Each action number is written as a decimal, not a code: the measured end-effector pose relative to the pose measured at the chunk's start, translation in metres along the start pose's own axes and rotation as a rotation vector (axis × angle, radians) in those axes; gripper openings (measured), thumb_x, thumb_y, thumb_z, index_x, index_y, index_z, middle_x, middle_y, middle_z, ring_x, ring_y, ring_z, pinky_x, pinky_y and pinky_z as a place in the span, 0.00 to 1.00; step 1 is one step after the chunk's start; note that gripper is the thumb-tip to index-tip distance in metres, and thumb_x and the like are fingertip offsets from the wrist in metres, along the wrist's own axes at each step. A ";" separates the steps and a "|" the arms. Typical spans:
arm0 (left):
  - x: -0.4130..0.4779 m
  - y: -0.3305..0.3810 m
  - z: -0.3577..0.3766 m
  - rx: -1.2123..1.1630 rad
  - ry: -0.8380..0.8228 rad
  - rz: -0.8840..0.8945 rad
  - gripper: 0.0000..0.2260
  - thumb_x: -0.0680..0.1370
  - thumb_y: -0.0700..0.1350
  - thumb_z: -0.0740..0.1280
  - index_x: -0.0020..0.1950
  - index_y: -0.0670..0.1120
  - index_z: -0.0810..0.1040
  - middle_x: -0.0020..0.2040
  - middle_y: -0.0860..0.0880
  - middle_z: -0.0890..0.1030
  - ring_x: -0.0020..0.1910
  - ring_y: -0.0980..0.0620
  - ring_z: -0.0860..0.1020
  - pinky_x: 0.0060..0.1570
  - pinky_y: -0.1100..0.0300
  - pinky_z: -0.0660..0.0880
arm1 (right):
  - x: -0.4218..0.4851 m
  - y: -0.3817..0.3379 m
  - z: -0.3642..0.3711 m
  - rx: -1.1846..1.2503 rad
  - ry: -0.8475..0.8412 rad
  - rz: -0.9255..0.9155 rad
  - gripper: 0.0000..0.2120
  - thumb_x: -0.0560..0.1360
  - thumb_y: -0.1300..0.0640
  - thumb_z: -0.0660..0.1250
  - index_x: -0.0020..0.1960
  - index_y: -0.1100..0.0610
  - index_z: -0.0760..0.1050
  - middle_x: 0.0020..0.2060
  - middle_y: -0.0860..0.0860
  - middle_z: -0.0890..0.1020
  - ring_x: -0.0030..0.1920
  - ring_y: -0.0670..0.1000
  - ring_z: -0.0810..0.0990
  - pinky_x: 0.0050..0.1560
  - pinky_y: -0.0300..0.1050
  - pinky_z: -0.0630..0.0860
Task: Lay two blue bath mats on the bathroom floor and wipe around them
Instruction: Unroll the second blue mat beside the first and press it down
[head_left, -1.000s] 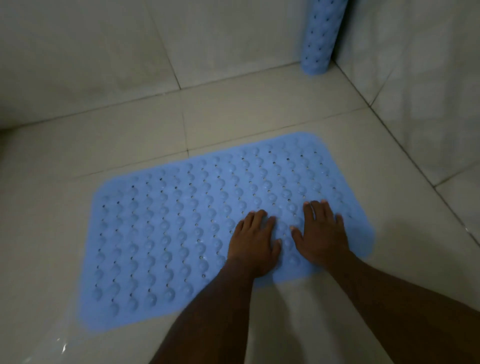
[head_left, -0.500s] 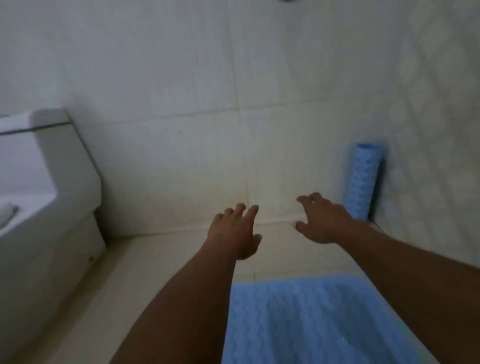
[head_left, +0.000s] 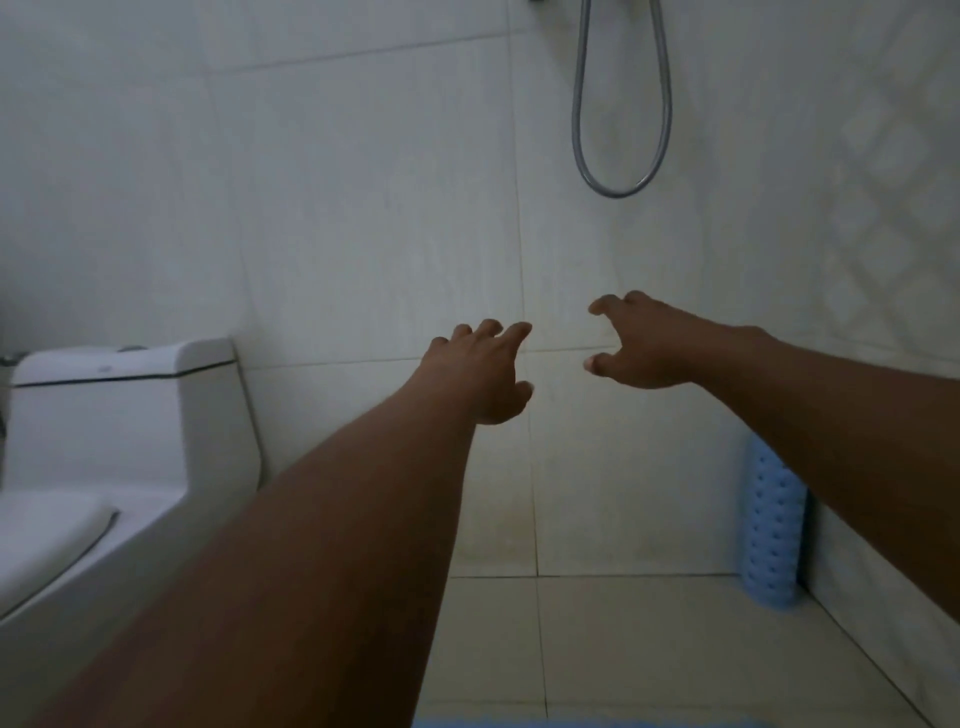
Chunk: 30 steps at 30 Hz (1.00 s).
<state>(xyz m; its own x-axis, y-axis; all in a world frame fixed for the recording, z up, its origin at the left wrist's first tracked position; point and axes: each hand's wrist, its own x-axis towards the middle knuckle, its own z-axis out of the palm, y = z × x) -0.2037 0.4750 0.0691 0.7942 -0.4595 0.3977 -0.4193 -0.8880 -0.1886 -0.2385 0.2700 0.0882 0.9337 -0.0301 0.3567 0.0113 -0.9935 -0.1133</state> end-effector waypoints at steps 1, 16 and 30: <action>0.000 0.000 -0.001 -0.001 -0.003 0.002 0.34 0.81 0.61 0.62 0.83 0.54 0.49 0.81 0.46 0.60 0.77 0.39 0.63 0.72 0.40 0.65 | 0.001 -0.001 -0.001 0.007 -0.001 -0.003 0.38 0.76 0.40 0.67 0.79 0.48 0.53 0.78 0.55 0.59 0.73 0.60 0.68 0.71 0.61 0.69; 0.000 0.001 0.038 -0.068 -0.092 0.001 0.36 0.81 0.60 0.63 0.83 0.55 0.50 0.82 0.46 0.58 0.78 0.39 0.61 0.72 0.39 0.64 | -0.004 0.020 0.031 0.051 -0.092 0.030 0.39 0.76 0.43 0.69 0.79 0.50 0.53 0.77 0.57 0.60 0.73 0.60 0.67 0.71 0.57 0.68; 0.160 -0.082 -0.302 -0.255 -0.242 0.006 0.36 0.81 0.59 0.65 0.83 0.56 0.49 0.83 0.47 0.56 0.77 0.39 0.62 0.71 0.38 0.67 | 0.149 -0.025 -0.340 -0.052 -0.326 0.103 0.42 0.76 0.41 0.69 0.80 0.49 0.50 0.78 0.57 0.58 0.75 0.60 0.65 0.72 0.59 0.67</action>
<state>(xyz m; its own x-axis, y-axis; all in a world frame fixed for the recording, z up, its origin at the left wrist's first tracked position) -0.1748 0.4791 0.4197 0.8597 -0.4826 0.1675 -0.4965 -0.8665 0.0518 -0.2213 0.2529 0.4589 0.9943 -0.1023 0.0298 -0.0996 -0.9916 -0.0829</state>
